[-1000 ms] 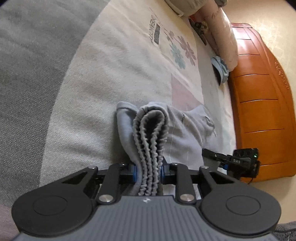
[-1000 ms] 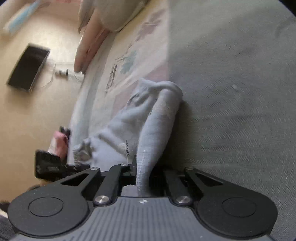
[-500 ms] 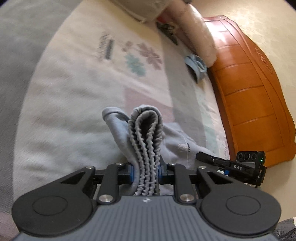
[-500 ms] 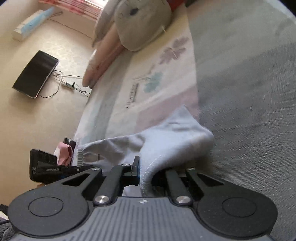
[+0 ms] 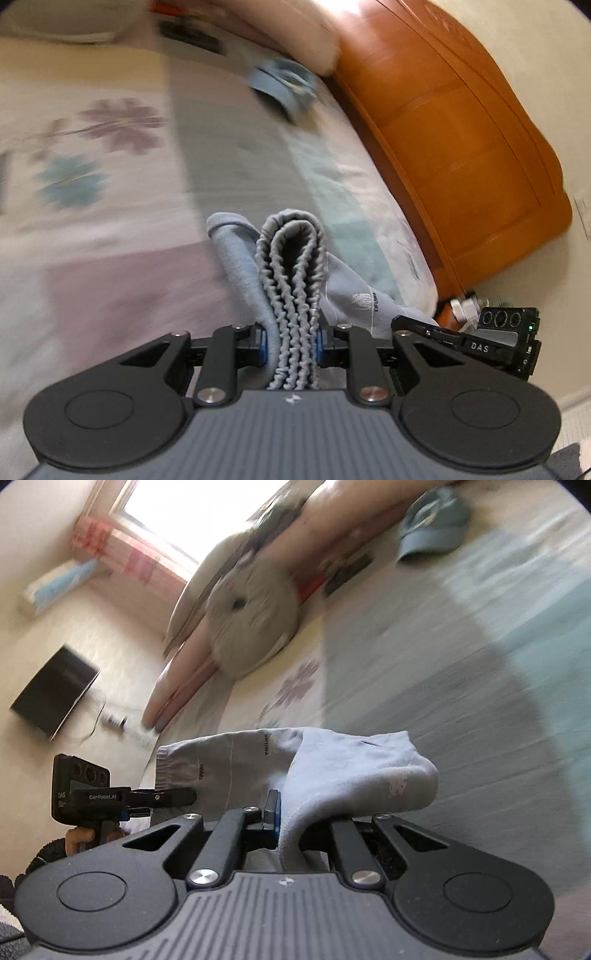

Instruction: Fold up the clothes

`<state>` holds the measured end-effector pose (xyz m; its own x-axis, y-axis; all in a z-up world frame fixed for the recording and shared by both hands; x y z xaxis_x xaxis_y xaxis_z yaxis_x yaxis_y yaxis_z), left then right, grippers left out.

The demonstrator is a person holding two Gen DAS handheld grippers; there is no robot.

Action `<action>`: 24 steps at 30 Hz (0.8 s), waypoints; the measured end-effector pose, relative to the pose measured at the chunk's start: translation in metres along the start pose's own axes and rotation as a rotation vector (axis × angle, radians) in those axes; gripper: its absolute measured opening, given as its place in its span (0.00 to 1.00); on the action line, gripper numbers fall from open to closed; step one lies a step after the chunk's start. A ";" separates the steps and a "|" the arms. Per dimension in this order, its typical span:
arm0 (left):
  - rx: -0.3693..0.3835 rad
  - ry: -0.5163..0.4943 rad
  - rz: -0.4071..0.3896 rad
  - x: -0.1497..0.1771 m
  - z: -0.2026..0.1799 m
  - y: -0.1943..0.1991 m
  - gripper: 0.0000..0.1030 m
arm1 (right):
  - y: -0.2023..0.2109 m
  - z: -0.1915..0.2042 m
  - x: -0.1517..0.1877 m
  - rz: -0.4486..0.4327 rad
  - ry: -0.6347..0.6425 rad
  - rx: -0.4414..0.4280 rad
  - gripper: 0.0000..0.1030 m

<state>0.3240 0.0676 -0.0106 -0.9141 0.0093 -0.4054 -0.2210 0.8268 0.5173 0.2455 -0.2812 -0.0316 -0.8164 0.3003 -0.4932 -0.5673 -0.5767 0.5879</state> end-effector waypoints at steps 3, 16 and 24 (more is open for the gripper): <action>0.016 -0.080 0.066 -0.026 -0.026 -0.049 0.19 | 0.028 -0.020 -0.006 -0.072 -0.022 0.044 0.10; -0.096 -0.387 0.225 -0.135 -0.142 -0.250 0.19 | 0.097 -0.138 -0.063 -0.400 -0.092 0.108 0.11; -0.208 -0.540 0.267 -0.176 -0.192 -0.340 0.19 | 0.098 -0.180 -0.074 -0.491 -0.115 0.165 0.11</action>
<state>0.4952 -0.3224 0.0296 -0.6586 0.5273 -0.5368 -0.1201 0.6307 0.7667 0.2699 -0.4969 -0.0522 -0.4517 0.5918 -0.6676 -0.8876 -0.2229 0.4030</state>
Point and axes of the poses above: each gripper's, at about its wrist camera, not at the fingertips, and y roughly against the way its jaws point, z to its left, x to its underside, the point moved 2 cm from there along -y, roughly the way its jaws point, and after that the axes turned 9 degrees about x, right-handed, at the moved point
